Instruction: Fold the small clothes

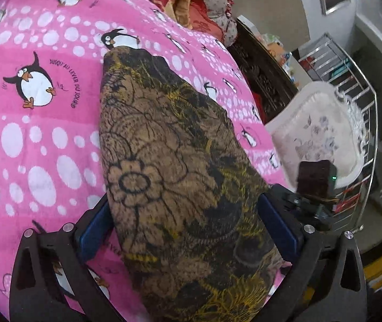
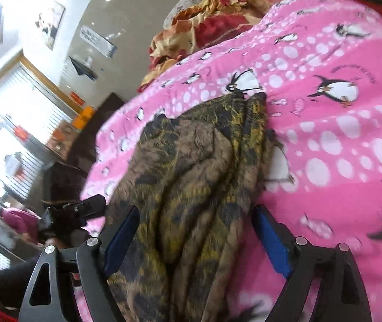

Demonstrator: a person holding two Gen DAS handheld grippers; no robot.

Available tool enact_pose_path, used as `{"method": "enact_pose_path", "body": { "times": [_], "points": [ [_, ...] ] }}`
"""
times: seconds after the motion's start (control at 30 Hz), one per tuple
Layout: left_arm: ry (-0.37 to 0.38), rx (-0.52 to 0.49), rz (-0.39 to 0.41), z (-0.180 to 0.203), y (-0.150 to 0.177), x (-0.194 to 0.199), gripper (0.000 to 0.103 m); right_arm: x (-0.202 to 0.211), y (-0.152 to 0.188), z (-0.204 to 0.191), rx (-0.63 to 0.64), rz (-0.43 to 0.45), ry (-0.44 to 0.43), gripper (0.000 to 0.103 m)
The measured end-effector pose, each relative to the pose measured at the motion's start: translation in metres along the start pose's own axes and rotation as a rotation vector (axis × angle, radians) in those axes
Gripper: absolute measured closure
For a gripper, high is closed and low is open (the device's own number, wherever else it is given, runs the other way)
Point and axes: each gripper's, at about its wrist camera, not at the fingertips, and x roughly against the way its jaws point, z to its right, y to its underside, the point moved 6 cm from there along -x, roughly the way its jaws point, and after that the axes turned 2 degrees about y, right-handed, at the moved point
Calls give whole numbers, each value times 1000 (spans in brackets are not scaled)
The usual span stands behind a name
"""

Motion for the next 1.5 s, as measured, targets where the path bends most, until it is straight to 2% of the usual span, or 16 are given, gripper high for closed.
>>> {"method": "enact_pose_path", "body": {
  "times": [0.23, 0.37, 0.43, 0.47, 0.5, 0.53, 0.57, 0.67, 0.73, 0.83, 0.97, 1.07, 1.17, 1.23, 1.4, 1.5],
  "points": [
    [-60, -103, 36, 6, 7, -6, 1, -30, -22, -1, 36, -39, -24, 18],
    [-76, -76, 37, 6, 2, -10, 2, -29, -20, 0, 19, -26, -41, 19],
    [-101, -60, 44, 4, 0, -10, 24, -31, -19, -1, 30, -35, -21, 18],
    [-119, -37, 46, 1, 0, -10, 54, -31, -18, -2, 39, -38, -7, 19],
    [-125, -12, 55, -5, -1, -8, 73, -31, -18, -1, 41, -40, 15, 29],
    [-110, 17, 66, -10, -2, -6, 75, -31, -18, 2, 31, -45, 40, 39],
    [-92, 47, 81, -15, -2, -5, 78, -33, -18, 2, 18, -59, 53, 66],
    [-143, -22, 99, -6, -3, 0, 84, -33, -17, -6, 22, -65, 84, 80],
    [-152, -76, 115, 4, -10, 10, 84, -30, -20, -13, -6, -53, 107, 81],
    [-182, -119, 146, -2, -30, 34, 84, -37, -24, -20, -85, -36, 46, 82],
    [-243, -105, 166, -42, -50, 69, 84, -84, -23, -44, -150, -44, -45, 82],
    [-277, -75, 172, -74, -46, 89, 84, -119, -23, -61, -184, -26, -121, 82],
    [-291, -37, 145, -92, -32, 79, 72, -131, -21, -66, -135, -10, -110, 82],
    [-290, -50, 174, -91, -26, 75, 64, -127, -20, -60, -181, -17, -147, 82],
    [-351, -79, 170, -81, -25, 87, 59, -100, -14, -68, -138, -70, 3, 68],
    [-388, -159, 270, -53, -25, 115, 59, -63, -12, -94, 45, -22, 174, 68]
  ]
}}
